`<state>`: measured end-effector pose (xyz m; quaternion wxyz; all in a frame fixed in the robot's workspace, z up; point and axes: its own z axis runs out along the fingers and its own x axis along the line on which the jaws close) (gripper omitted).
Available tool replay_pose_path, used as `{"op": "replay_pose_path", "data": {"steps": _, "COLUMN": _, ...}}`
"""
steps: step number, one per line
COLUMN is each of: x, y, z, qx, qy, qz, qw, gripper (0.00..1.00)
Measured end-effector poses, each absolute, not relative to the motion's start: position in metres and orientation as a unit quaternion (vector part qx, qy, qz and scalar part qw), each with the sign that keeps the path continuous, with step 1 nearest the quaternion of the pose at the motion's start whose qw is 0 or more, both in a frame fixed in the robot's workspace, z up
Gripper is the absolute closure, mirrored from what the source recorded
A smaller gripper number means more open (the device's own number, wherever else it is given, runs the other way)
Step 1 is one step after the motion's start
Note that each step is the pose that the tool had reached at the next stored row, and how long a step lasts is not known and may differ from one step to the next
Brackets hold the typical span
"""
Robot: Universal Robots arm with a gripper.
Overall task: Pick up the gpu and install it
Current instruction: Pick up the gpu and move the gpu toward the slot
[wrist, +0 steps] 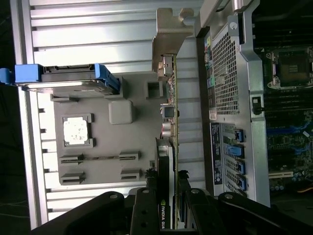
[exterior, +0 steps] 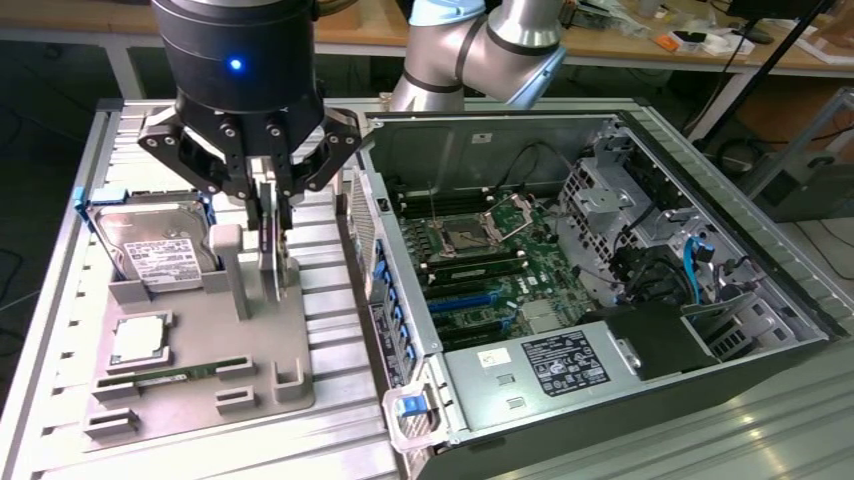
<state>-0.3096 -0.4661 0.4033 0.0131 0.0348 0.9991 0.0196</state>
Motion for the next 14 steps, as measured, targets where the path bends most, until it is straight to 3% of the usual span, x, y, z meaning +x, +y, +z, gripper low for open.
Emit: {"op": "replay_pose_path", "data": {"steps": 14, "x": -0.3096, "y": -0.4662, "z": 0.4081, "qx": 0.035, "qy": 0.999, "qz": 0.019, "qw": 0.013, "gripper": 0.73}}
